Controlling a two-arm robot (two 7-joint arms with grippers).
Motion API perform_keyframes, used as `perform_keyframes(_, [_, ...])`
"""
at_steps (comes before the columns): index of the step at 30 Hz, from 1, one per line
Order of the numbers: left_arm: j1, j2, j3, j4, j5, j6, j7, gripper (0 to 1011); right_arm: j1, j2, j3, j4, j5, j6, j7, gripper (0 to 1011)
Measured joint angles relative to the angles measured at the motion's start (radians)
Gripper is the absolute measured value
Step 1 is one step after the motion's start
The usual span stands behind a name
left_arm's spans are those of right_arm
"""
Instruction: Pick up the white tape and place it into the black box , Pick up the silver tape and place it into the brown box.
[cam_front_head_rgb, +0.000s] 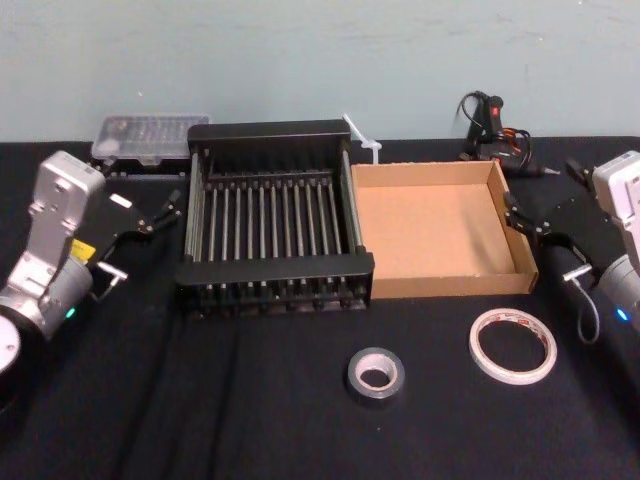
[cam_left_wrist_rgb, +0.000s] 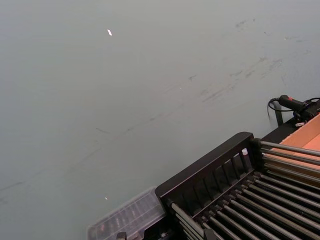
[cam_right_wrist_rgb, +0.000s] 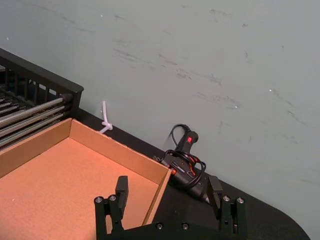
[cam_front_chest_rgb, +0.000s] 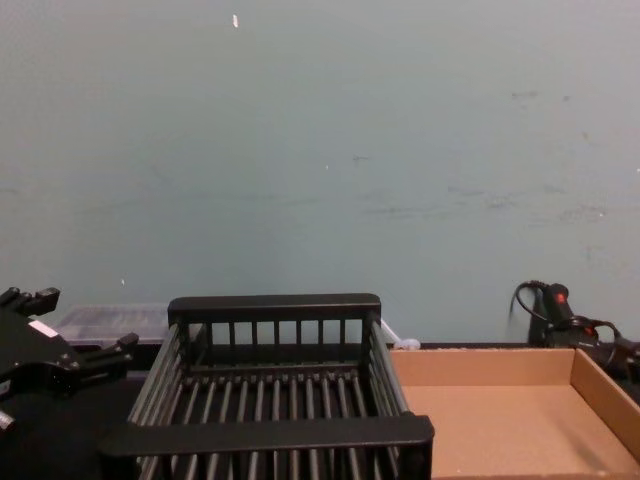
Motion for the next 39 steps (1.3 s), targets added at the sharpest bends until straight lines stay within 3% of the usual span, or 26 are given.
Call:
perform_keyframes(7, [0.0,0.0,0.0,0.0,0.0,0.0,0.0,1001,-0.012,0.001,0.02,-0.023,-0.004,0.0,0.023,1002])
perform_keyframes(15, [0.0,0.0,0.0,0.0,0.0,0.0,0.0,1001,-0.062,0.027,0.059,-0.108,0.012,0.024,0.043,1002])
perform_keyframes(28, [0.0,0.0,0.0,0.0,0.0,0.0,0.0,1001,-0.232,0.119,0.159,-0.312,0.089,0.14,0.076,1002])
perform_keyframes(31, [0.0,0.0,0.0,0.0,0.0,0.0,0.0,1001,-0.293,0.146,0.191,-0.367,0.114,0.163,0.09,1002])
perform_keyframes(39, [0.0,0.0,0.0,0.0,0.0,0.0,0.0,1001,-0.404,0.174,0.247,-0.447,0.181,0.215,0.126,1002])
